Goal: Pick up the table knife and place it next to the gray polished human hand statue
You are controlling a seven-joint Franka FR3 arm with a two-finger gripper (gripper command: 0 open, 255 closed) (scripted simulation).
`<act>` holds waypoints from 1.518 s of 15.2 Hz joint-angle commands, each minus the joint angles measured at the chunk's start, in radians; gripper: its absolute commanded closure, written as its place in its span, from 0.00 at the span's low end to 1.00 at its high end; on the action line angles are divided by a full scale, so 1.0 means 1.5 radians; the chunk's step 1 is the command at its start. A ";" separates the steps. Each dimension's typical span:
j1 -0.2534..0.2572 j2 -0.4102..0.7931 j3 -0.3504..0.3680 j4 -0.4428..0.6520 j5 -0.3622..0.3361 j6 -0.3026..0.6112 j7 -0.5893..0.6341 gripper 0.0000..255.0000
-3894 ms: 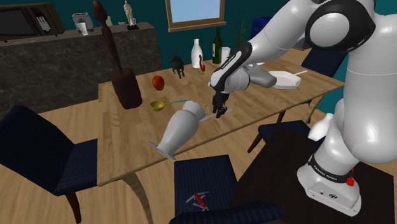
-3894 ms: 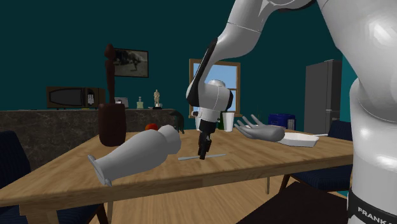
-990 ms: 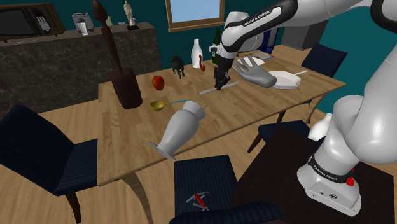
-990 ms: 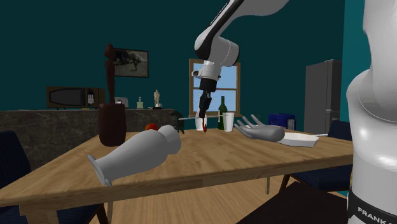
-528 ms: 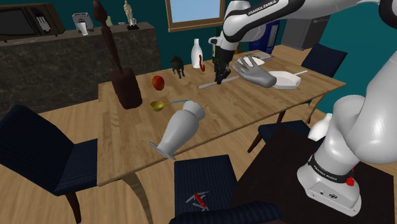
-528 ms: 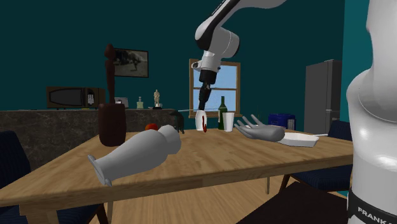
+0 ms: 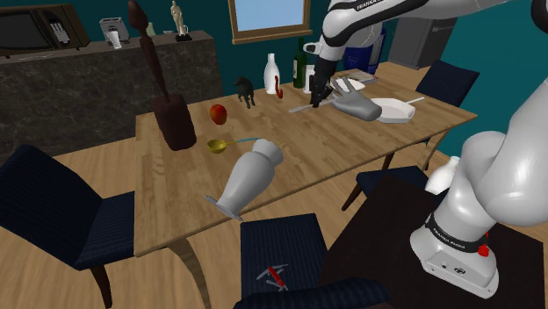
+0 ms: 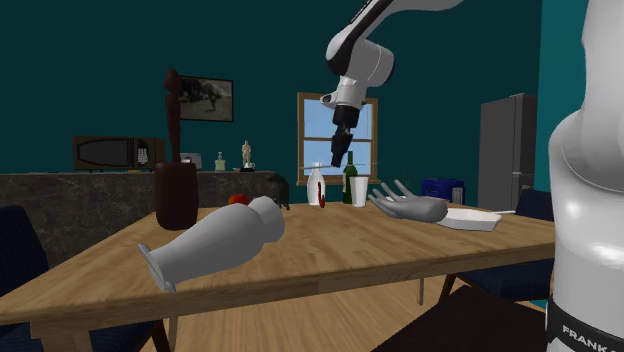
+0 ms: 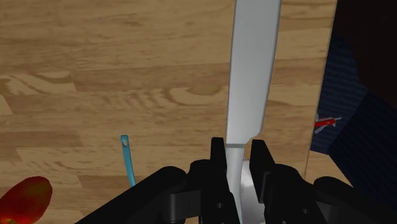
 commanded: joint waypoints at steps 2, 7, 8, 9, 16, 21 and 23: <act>-0.023 -0.006 -0.029 -0.003 -0.003 -0.010 -0.051 1.00; -0.058 0.005 -0.078 0.015 0.004 -0.033 -0.136 1.00; -0.065 0.010 -0.088 0.021 0.007 -0.038 -0.154 1.00; -0.072 0.015 -0.099 0.028 0.011 -0.043 -0.172 1.00; -0.127 0.085 -0.169 0.098 0.059 -0.089 -0.312 1.00; -0.145 0.118 -0.182 0.101 0.086 -0.079 -0.357 1.00; -0.146 0.125 -0.181 0.089 0.094 -0.064 -0.364 1.00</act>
